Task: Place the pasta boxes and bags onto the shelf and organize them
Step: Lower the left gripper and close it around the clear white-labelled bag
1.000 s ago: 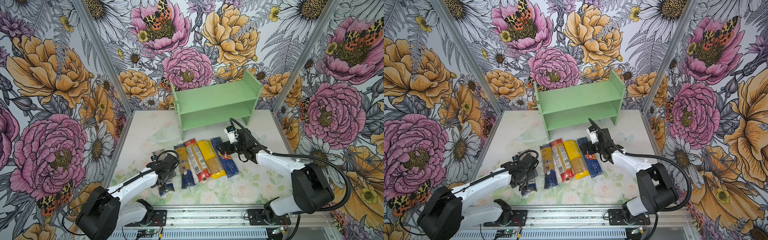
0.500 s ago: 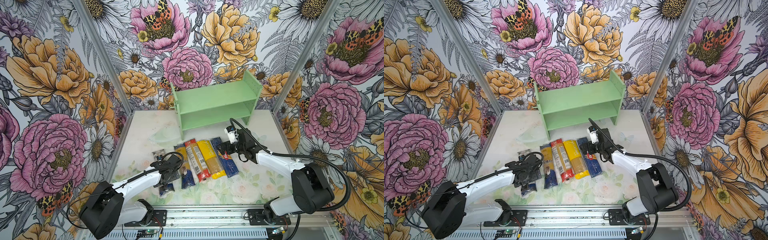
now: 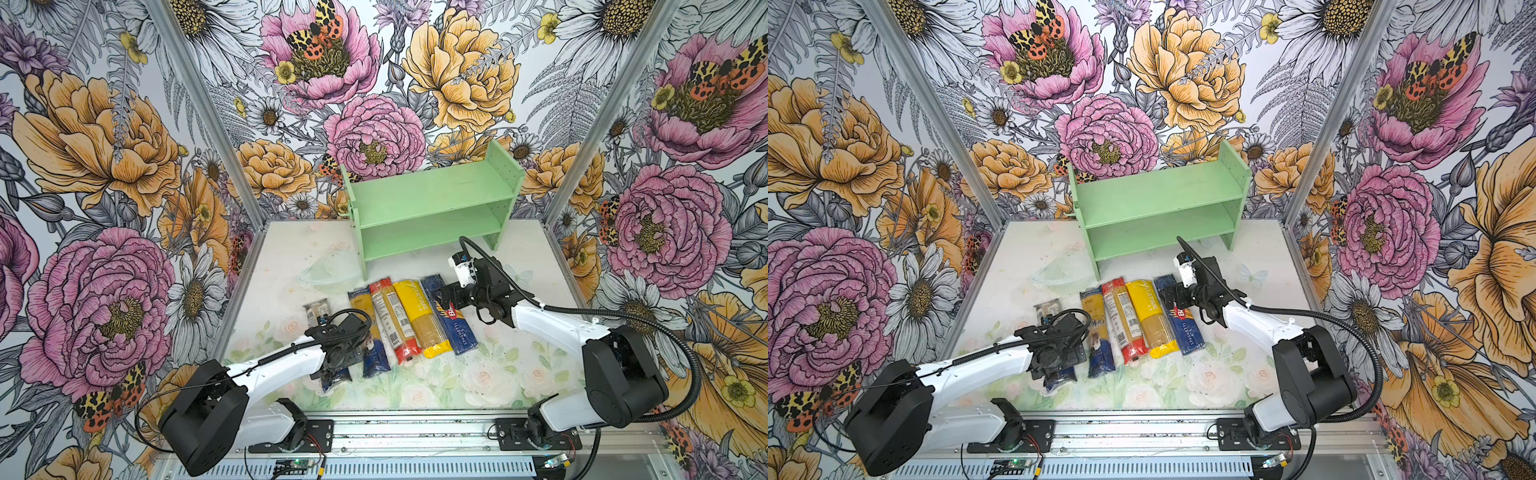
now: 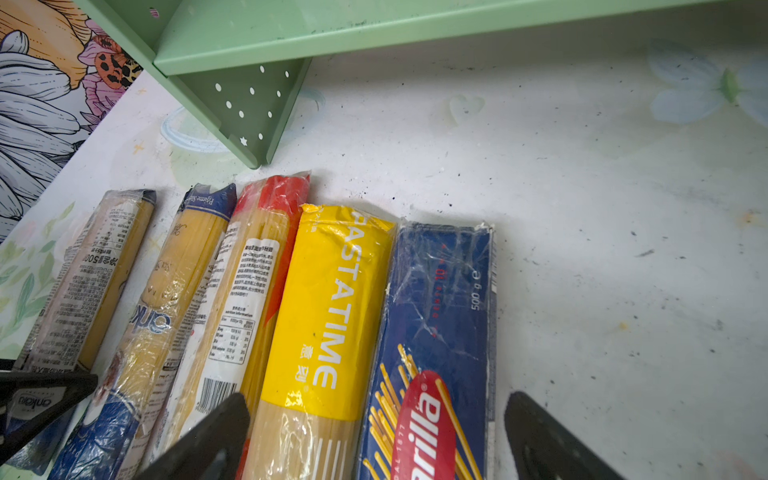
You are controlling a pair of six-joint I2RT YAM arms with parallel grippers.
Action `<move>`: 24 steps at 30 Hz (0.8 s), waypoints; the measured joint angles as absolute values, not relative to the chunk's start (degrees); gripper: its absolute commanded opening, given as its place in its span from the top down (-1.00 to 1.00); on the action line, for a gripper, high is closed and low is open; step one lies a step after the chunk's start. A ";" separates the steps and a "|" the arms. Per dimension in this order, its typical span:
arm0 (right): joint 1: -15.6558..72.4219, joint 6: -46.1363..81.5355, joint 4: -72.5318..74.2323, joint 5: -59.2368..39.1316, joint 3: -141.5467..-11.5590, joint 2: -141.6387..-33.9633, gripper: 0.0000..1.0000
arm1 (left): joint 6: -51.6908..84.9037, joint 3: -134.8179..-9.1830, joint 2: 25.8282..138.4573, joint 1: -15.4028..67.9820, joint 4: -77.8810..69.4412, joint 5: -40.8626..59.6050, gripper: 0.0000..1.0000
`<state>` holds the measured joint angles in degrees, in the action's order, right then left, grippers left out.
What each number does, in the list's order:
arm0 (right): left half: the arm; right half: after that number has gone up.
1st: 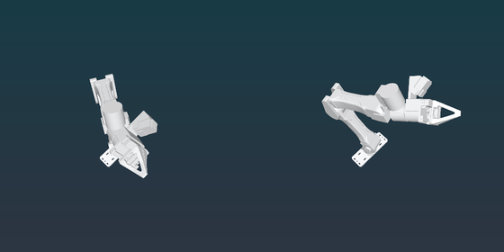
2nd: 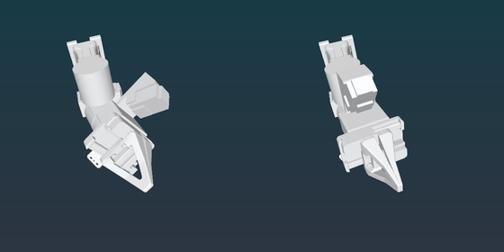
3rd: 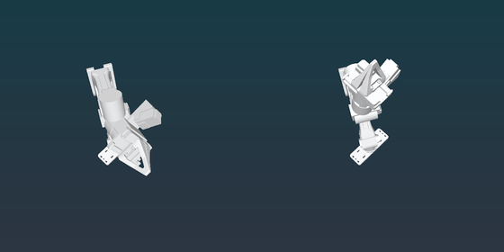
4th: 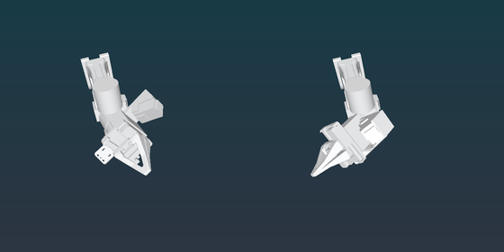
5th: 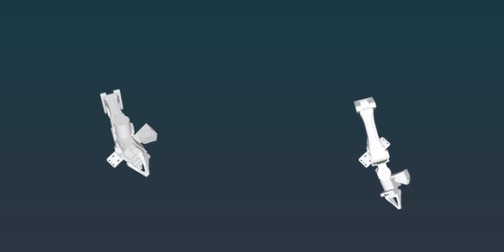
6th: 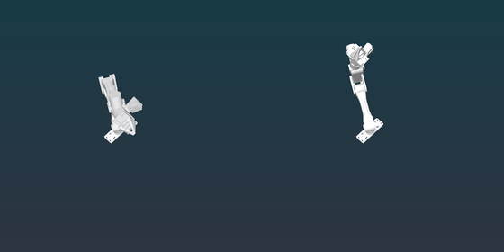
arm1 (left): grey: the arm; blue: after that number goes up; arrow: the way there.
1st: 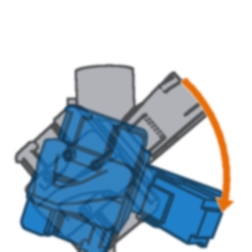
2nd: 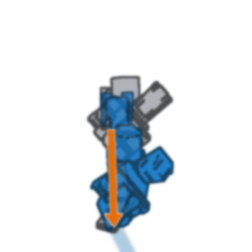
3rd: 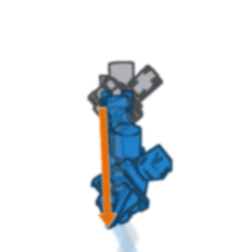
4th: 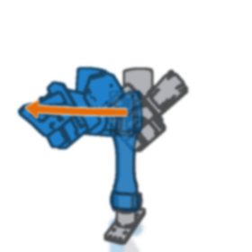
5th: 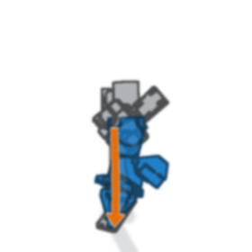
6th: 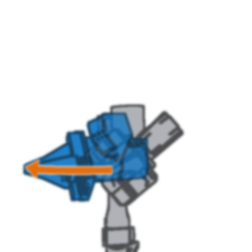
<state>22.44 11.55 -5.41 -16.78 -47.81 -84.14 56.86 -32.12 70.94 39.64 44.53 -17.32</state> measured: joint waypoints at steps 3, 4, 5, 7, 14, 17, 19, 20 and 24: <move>22.50 11.55 -5.41 -16.78 -47.81 -84.14 -0.96 | 58.70 -31.14 70.19 39.64 44.45 -17.26 -0.98; 22.50 11.55 -5.41 -16.78 -47.81 -84.14 -0.96 | 59.33 -30.89 69.95 39.64 44.51 -17.26 -0.98; 22.50 11.55 -5.41 -16.78 -47.81 -84.14 -0.96 | 59.94 -30.55 69.49 39.64 44.56 -17.26 -0.98; 22.50 11.55 -5.41 -16.78 -47.81 -84.16 -0.96 | 60.82 -29.85 68.36 39.64 44.69 -17.28 -0.98; 22.50 11.55 -5.39 -16.78 -47.81 -84.93 -0.96 | 62.06 -28.64 66.19 39.64 45.10 -17.32 -0.56; 22.50 11.55 -5.45 -16.78 -47.81 -85.21 -0.96 | 62.65 -28.64 66.22 39.64 44.97 -17.32 -0.28; 22.55 11.55 -5.41 -16.78 -47.83 -85.21 -0.95 | 62.61 -28.64 66.22 39.64 44.93 -17.30 -0.16; 22.57 11.55 -5.43 -16.78 -47.81 -85.21 -0.95 | 62.59 -28.64 66.22 39.64 44.86 -17.32 -0.11; 22.59 11.55 -5.43 -16.78 -47.81 -85.21 -0.95 | 62.54 -28.84 66.26 39.64 44.69 -17.32 0.08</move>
<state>22.59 11.55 -5.43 -16.78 -47.81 -85.21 62.54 -28.84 66.26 39.64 44.69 -17.32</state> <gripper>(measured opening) 0.976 0.500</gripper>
